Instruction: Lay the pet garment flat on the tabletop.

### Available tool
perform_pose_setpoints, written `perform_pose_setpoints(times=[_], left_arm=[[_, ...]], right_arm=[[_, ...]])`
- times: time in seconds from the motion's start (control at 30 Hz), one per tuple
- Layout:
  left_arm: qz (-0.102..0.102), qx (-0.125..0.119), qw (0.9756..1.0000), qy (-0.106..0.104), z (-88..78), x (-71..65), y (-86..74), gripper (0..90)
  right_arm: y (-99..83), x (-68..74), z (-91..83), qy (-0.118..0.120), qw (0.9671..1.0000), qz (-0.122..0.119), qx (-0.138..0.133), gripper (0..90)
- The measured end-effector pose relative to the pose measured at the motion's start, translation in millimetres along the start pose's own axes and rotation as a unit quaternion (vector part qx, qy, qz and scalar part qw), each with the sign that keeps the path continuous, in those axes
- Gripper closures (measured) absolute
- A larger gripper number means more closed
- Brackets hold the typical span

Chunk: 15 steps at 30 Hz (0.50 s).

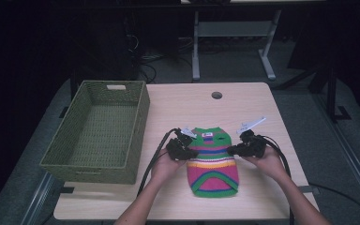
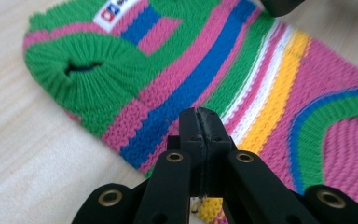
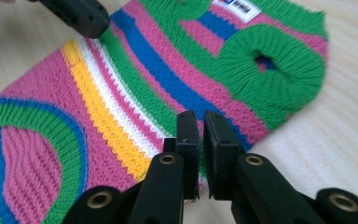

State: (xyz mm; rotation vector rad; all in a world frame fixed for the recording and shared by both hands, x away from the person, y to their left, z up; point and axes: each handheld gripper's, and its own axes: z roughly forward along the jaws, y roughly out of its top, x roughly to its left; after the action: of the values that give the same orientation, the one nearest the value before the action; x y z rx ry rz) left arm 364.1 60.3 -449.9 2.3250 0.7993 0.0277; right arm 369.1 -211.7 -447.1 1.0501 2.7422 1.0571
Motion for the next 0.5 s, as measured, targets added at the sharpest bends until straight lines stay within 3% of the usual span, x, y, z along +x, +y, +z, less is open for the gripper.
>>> perform_pose_setpoints(times=[0.07,0.2,0.33,0.37,0.5], left_arm=[[0.008,0.012,0.9999,0.006,2.0,1.2,-0.4,89.3],[0.004,0.012,0.9999,0.008,5.3,4.3,-0.7,89.3],[-0.009,0.0,0.9998,0.015,7.1,7.6,-0.4,89.3],[0.0,0.006,0.9999,0.016,6.4,9.4,-0.1,89.2],[-0.005,0.001,0.9997,0.025,7.8,12.5,2.0,89.2]], right_arm=[[-0.5,1.6,3.0,0.002,1.0,-0.003,0.007,85.2],[-0.8,-0.7,11.3,0.003,0.9998,-0.003,0.022,85.4],[-1.0,-5.7,14.6,0.005,0.9999,0.011,0.01,85.5],[-0.7,-6.2,14.7,0.005,0.9998,0.015,0.009,85.3],[0.8,-10.7,16.2,0.004,0.9997,0.024,0.003,84.5]])
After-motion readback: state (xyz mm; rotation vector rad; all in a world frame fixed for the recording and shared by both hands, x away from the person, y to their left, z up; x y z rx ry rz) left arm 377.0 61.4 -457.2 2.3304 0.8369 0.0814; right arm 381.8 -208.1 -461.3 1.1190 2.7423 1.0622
